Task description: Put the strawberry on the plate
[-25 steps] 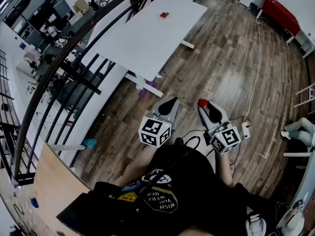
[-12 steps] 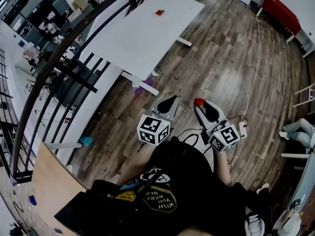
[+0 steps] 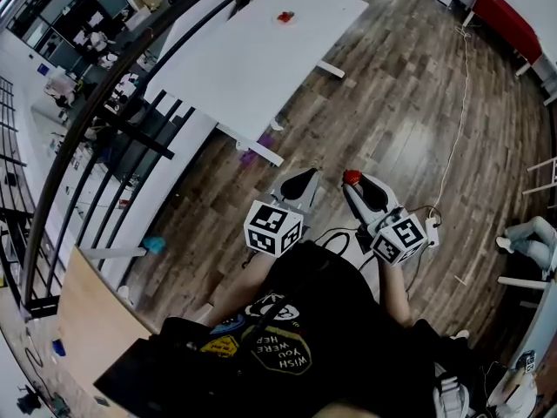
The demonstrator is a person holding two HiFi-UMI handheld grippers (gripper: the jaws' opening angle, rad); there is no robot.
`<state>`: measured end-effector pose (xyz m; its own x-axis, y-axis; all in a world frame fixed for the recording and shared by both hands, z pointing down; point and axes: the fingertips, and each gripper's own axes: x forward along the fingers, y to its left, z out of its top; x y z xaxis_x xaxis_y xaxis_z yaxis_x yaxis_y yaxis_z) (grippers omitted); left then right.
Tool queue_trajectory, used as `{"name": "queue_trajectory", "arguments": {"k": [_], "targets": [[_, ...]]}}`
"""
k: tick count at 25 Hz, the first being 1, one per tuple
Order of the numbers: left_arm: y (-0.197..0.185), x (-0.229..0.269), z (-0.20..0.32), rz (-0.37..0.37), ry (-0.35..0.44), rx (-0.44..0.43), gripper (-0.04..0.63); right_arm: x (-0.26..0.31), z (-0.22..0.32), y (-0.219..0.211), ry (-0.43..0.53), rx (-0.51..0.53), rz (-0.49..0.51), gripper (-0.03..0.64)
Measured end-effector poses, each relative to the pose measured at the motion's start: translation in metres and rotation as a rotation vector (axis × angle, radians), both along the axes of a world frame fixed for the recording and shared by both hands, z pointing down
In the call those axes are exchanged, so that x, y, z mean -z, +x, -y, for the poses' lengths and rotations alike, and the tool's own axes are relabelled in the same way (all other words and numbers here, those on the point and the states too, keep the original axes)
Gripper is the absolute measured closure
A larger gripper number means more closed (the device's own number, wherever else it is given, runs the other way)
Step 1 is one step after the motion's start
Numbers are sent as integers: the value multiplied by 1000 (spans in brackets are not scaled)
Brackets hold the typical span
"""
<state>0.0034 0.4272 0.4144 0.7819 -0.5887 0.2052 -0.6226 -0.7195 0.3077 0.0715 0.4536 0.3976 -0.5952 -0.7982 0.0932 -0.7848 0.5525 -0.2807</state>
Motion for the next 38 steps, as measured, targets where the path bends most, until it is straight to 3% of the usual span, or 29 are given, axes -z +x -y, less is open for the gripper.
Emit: {"name": "queue_trajectory", "arguments": {"k": [10,21,29,38], "targets": [[-26,4,92,-14,16,-10,594,3,88,-32,14,12,-15,482],[-35,-4,142,-19,-6,-53,594,-4,134,-39,-7,-48,17,482],[3,-6,170,-21,-33,-56,594,-3,166,-12,-36,-6,10,482],[44,9,213,-11,29,-14,594,13,212,28,0,48,22,482]]}}
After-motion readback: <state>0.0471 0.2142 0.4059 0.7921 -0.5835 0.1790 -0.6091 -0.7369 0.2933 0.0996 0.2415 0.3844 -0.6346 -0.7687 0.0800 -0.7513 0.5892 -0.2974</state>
